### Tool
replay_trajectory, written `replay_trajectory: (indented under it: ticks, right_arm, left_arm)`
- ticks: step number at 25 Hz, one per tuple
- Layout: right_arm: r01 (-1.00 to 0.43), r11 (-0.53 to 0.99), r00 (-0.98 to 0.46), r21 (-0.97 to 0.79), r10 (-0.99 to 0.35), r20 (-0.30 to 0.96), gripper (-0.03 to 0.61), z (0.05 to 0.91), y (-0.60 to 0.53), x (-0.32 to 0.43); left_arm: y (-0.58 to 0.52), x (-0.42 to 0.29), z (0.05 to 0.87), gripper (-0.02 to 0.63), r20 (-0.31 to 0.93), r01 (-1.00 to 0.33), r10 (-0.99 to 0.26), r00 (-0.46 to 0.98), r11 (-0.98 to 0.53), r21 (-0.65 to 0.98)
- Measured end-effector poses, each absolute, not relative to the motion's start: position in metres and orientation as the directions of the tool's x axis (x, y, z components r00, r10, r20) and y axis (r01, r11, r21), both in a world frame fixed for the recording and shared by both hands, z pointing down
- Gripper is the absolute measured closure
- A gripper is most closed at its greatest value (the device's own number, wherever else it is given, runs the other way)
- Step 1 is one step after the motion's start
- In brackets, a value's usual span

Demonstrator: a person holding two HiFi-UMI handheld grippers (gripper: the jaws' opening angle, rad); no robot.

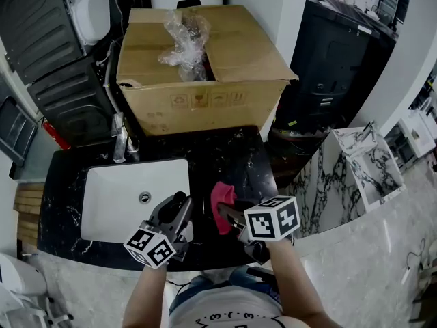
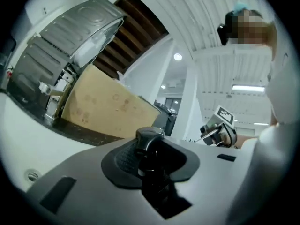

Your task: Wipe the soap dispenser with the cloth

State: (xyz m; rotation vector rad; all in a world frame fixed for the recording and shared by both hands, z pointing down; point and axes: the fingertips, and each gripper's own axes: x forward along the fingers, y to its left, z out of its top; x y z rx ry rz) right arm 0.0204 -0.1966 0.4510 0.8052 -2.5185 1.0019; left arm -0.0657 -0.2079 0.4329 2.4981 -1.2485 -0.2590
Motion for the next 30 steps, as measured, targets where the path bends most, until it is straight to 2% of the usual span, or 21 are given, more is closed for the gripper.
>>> replay_trajectory:
  ticks: [4, 7, 12, 18, 21, 27, 30]
  right_arm:
    - [-0.515, 0.648, -0.853, -0.561, -0.321, 0.412, 0.529, 0.443, -0.184, -0.010]
    - [-0.549, 0.669, -0.818, -0.501, -0.310, 0.483, 0.529, 0.459, -0.176, -0.017]
    - [-0.667, 0.611, -0.699, -0.426, -0.316, 0.642, 0.529, 0.499, -0.175, 0.006]
    - [-0.686, 0.552, -0.695, -0.474, -0.304, 0.651, 0.529, 0.509, -0.174, 0.013]
    - [-0.670, 0.558, -0.723, -0.490, -0.338, 0.603, 0.529, 0.491, -0.179, 0.013]
    - [-0.567, 0.621, -0.824, -0.542, -0.427, 0.373, 0.529, 0.428, -0.211, -0.016]
    - [-0.565, 0.633, -0.825, -0.529, -0.424, 0.374, 0.529, 0.430, -0.224, -0.033]
  left_arm:
    - [-0.206, -0.073, 0.435, 0.506, -0.016, -0.738, -0.812, 0.584, -0.539, 0.406]
    - [-0.207, -0.078, 0.437, 0.508, -0.023, -0.735, -0.825, 0.564, -0.515, 0.441]
    - [-0.208, -0.087, 0.439, 0.508, -0.023, -0.726, -0.834, 0.551, -0.493, 0.479]
    - [-0.207, -0.087, 0.439, 0.508, -0.021, -0.723, -0.831, 0.555, -0.495, 0.482]
    - [-0.208, -0.090, 0.440, 0.508, -0.023, -0.720, -0.834, 0.551, -0.489, 0.493]
    - [-0.207, -0.093, 0.442, 0.506, -0.012, -0.727, -0.837, 0.548, -0.484, 0.487]
    - [-0.207, -0.093, 0.442, 0.506, -0.006, -0.734, -0.837, 0.546, -0.482, 0.479]
